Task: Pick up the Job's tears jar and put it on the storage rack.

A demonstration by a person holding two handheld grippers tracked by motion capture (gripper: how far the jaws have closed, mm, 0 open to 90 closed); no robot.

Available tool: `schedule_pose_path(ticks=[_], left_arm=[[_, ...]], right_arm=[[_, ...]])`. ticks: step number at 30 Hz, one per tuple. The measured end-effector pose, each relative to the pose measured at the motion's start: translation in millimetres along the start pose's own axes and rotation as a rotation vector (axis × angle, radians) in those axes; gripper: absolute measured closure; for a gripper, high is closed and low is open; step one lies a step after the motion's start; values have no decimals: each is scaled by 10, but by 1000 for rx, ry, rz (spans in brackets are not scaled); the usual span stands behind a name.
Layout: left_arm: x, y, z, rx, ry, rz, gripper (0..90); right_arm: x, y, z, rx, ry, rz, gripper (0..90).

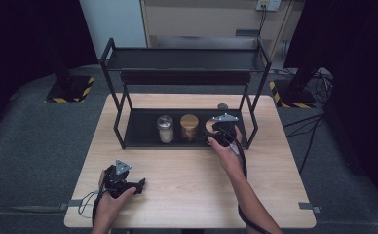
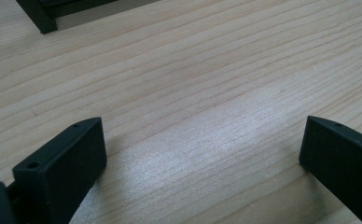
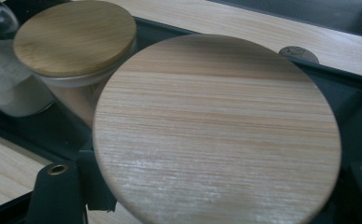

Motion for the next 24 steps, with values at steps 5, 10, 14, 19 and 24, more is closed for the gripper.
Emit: schedule_pose_path(ticks=[5, 10, 14, 19, 24], left_arm=[[0, 0, 0, 0, 0, 0, 0], [0, 0, 0, 0, 0, 0, 0], [0, 0, 0, 0, 0, 0, 0], [0, 0, 0, 0, 0, 0, 0], [0, 0, 0, 0, 0, 0, 0]], right_arm=[[43, 25, -59, 1, -6, 1, 259], [101, 37, -112, -2, -14, -12, 259], [131, 43, -144, -3, -14, -18, 259], [167, 76, -175, -2, -15, -29, 259], [191, 109, -209, -6, -25, -25, 259]])
Point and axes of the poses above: each handheld gripper's, and its own axes: z roughly backward along the jaws, y roughly out of its top, x roughly to its right, the point moved 10 cm from there along -z, roughly forward along the jaws, and after that the axes turned 4 degrees about -z, right-handed, at the moved point
